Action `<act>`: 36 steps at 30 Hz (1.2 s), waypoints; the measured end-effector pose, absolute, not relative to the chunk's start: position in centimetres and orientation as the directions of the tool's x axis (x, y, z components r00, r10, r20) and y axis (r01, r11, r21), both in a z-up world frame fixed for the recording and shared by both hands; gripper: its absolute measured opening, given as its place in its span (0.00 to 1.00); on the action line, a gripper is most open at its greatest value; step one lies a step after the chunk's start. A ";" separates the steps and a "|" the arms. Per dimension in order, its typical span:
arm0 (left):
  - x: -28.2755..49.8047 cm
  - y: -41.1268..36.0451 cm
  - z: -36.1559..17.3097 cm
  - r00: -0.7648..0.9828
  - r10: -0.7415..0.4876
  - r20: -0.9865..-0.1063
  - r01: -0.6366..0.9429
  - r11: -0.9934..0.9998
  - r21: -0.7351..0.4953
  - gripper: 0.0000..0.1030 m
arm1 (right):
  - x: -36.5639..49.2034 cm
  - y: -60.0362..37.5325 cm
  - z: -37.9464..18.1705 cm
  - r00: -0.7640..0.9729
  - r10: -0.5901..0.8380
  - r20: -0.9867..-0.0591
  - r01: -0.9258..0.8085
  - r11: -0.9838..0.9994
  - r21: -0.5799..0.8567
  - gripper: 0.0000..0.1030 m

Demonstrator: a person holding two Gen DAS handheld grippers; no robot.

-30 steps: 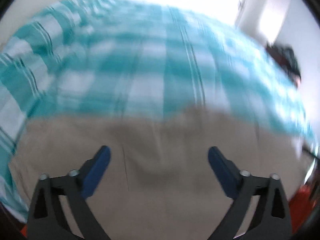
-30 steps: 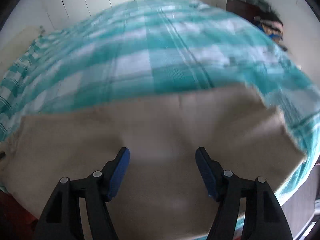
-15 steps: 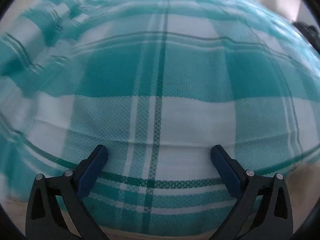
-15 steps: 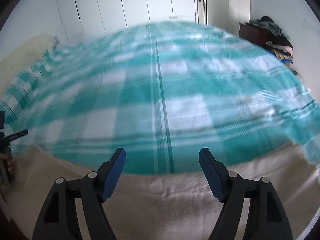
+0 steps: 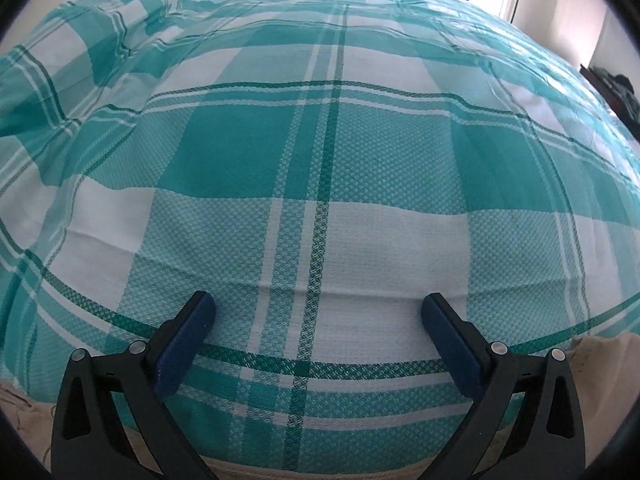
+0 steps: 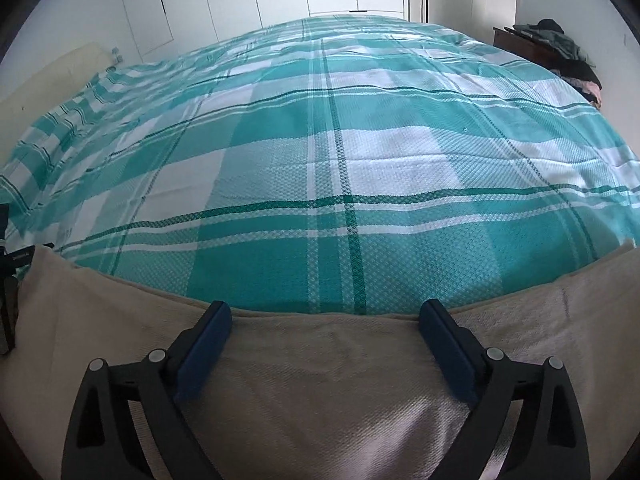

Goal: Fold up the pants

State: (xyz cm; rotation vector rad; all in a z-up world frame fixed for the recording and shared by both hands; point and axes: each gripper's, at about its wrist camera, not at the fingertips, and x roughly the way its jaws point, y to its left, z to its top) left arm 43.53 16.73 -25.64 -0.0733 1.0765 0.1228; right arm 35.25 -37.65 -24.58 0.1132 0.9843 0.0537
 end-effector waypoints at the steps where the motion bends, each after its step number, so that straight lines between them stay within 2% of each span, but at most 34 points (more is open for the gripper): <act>1: 43.5 16.7 -25.7 0.467 0.066 -0.882 -0.136 0.991 0.002 1.00 | 35.3 -37.7 -24.6 0.554 0.099 -0.827 0.006 0.992 0.123 0.92; 6: 43.6 16.8 -25.7 0.467 0.064 -0.882 -0.136 0.991 0.000 1.00 | 35.2 -37.6 -24.6 0.559 0.102 -0.823 0.005 0.992 0.126 0.93; 13: 43.6 16.8 -25.7 0.467 0.063 -0.882 -0.136 0.991 -0.001 1.00 | 35.6 -36.6 -24.9 0.538 0.038 -0.842 0.006 0.999 0.050 0.94; 36: 43.6 16.8 -25.7 0.466 0.063 -0.883 -0.136 0.991 -0.001 1.00 | 36.1 -36.6 -25.3 0.518 0.012 -0.855 0.021 0.999 0.027 0.96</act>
